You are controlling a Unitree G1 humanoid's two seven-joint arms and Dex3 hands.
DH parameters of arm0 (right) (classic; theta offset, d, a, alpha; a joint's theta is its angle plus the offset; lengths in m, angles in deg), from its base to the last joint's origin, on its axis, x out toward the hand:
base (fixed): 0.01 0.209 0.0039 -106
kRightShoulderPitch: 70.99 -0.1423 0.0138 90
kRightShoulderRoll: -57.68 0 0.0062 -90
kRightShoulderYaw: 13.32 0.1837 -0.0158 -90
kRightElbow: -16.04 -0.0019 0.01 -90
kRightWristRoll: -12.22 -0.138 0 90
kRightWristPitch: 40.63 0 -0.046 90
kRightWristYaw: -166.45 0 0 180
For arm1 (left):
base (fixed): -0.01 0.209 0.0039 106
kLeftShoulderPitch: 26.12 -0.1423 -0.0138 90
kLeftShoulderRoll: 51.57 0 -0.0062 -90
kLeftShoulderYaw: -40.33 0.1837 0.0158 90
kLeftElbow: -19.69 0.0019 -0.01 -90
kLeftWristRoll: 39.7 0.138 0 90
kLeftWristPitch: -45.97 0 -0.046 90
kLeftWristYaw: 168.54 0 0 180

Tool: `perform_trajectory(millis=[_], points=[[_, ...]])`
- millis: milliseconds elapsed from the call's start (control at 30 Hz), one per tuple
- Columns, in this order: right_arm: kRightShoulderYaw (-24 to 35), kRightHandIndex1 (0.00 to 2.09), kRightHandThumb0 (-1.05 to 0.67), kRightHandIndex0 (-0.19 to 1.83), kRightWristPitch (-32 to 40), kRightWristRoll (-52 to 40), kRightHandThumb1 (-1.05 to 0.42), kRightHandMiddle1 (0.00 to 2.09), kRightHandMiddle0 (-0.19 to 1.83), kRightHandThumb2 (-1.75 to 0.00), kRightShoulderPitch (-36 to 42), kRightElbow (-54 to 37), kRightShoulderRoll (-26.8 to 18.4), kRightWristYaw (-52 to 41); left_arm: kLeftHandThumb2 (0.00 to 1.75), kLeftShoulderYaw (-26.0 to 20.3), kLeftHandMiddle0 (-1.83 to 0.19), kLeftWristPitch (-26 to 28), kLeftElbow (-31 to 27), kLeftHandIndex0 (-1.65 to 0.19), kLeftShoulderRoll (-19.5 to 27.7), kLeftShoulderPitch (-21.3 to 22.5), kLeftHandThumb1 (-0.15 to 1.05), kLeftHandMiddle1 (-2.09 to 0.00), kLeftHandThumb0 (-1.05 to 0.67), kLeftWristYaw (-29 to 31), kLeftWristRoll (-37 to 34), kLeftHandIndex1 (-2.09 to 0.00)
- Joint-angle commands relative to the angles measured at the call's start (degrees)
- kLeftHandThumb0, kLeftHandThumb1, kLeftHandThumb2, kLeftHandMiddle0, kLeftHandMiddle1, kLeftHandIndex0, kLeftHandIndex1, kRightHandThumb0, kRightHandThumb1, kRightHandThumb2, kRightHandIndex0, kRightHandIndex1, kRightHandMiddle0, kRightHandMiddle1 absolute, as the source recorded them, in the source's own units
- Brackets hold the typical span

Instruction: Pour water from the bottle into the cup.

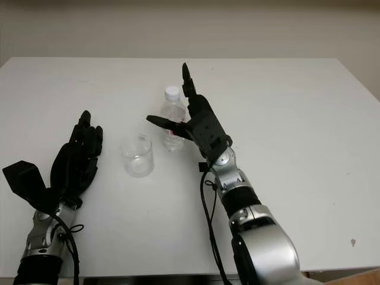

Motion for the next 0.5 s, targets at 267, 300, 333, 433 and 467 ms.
perform_trajectory(millis=[267, 300, 333, 433, 467], points=[[1.19, 0.00, -0.97, -0.19, -0.32, -1.82, -0.94, 0.00, -0.19, -0.05, -4.31, 6.35, 1.56, 0.84, 0.46, 0.15, 0.16, 0.36, 1.06, 0.16, -0.29, -1.44, 1.05, -0.05, -0.73, -0.24, 0.10, -0.05], [1.35, 0.00, -0.97, -0.19, -0.29, -2.06, -0.93, 0.00, -0.19, -0.05, -4.52, 6.80, 1.64, 0.80, 0.45, 0.12, 0.15, 0.34, 1.11, 0.16, -0.28, -1.44, 1.05, -0.06, -0.73, -0.25, 0.10, -0.05], [1.62, 0.00, -0.97, -0.19, -0.17, -2.35, -0.93, 0.00, -0.19, -0.05, -4.76, 7.31, 1.75, 0.69, 0.45, 0.12, 0.15, 0.26, 1.16, 0.16, -0.26, -1.42, 1.05, -0.06, -0.74, -0.30, 0.18, -0.06], [2.25, 0.00, -0.97, -0.19, 0.74, -2.89, -0.93, 0.00, -0.19, -0.05, -5.53, 8.80, 2.04, 0.84, 0.45, 0.04, 0.15, 0.20, 0.83, 0.16, -0.15, -1.53, 1.05, -0.06, -0.73, -0.05, 0.00, -0.06], [2.39, 0.00, -0.98, -0.19, 1.02, -3.00, -0.93, 0.00, -0.19, -0.05, -5.74, 9.23, 2.13, 0.90, 0.45, -0.07, 0.15, 0.29, 0.76, 0.16, -0.12, -1.54, 1.05, -0.06, -0.73, 0.06, -0.20, -0.06]])
